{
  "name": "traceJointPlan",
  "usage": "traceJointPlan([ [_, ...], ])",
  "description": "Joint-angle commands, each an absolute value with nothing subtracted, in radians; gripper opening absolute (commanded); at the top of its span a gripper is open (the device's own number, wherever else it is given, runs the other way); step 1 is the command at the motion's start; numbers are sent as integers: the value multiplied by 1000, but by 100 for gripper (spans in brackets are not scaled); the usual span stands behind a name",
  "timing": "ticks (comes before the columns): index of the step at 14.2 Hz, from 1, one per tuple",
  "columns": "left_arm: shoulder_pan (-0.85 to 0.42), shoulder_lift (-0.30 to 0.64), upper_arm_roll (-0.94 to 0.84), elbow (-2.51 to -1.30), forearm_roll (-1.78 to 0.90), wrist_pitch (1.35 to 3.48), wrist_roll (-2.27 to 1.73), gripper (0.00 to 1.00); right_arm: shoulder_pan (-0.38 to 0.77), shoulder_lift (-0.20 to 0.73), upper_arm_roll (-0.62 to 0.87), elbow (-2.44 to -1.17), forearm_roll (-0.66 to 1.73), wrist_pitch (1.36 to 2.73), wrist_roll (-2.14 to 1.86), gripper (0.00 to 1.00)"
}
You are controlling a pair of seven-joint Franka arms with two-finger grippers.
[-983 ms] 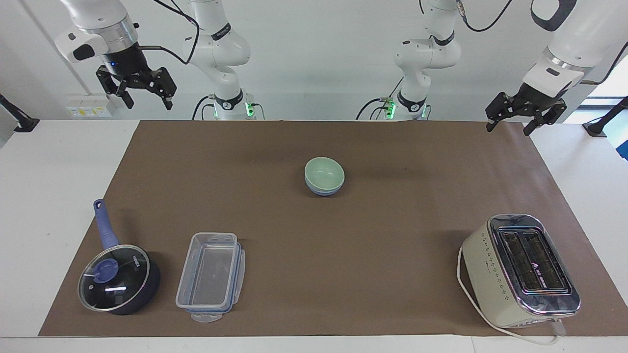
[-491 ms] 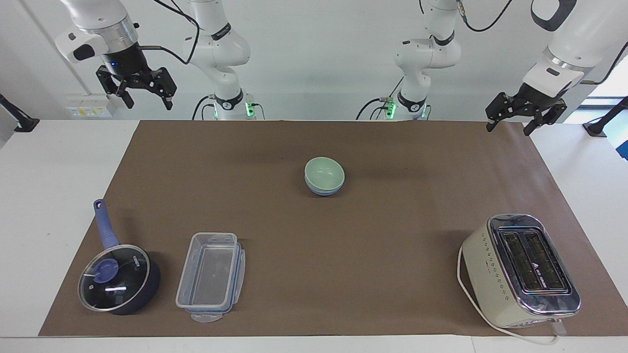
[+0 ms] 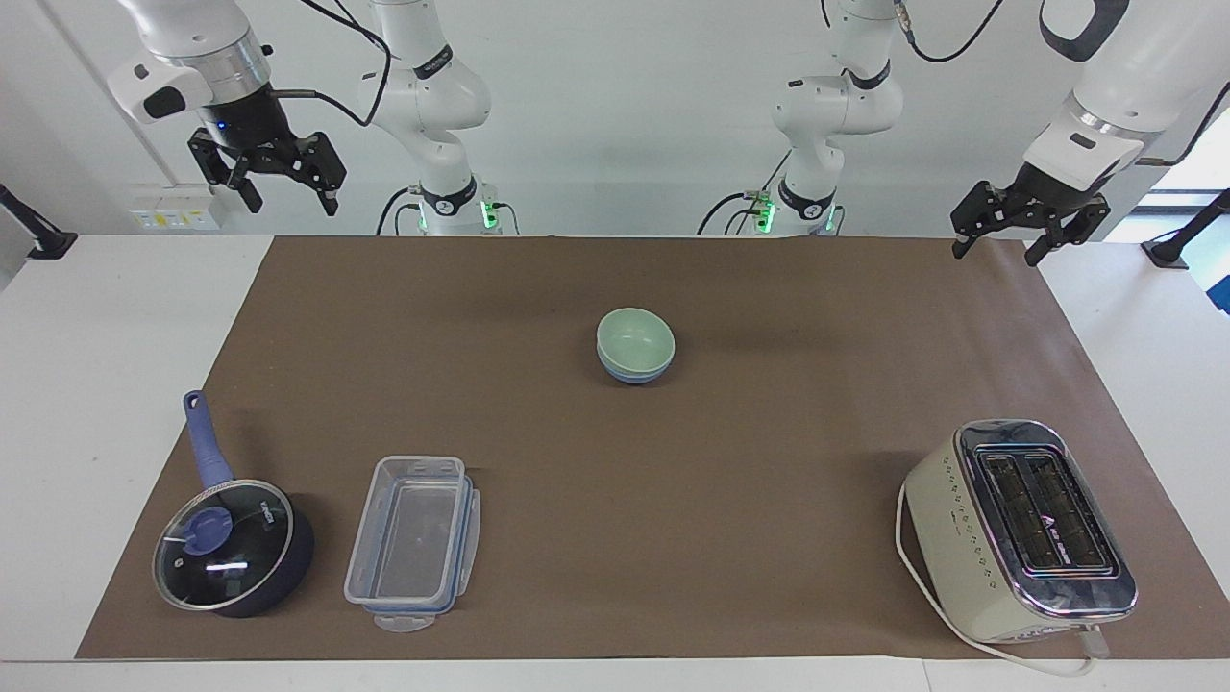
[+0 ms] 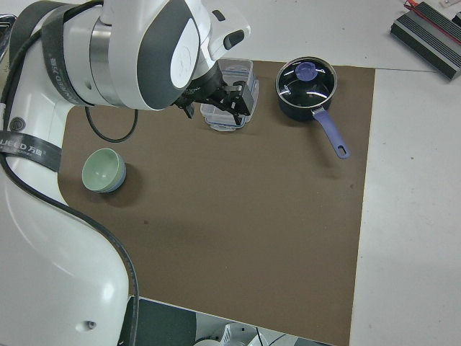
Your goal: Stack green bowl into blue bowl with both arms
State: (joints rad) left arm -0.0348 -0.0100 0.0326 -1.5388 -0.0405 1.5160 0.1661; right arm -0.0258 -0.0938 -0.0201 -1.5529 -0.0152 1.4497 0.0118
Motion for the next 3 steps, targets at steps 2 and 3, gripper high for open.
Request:
traceJointPlan([
  [2, -38, -29, 28, -1557, -18, 1506, 152, 100, -38, -115, -9, -1578, 2, 1465, 29, 100],
  [3, -40, -32, 28, -1563, -18, 1494, 150, 100, -38, -115, -9, -1578, 2, 1465, 29, 100],
])
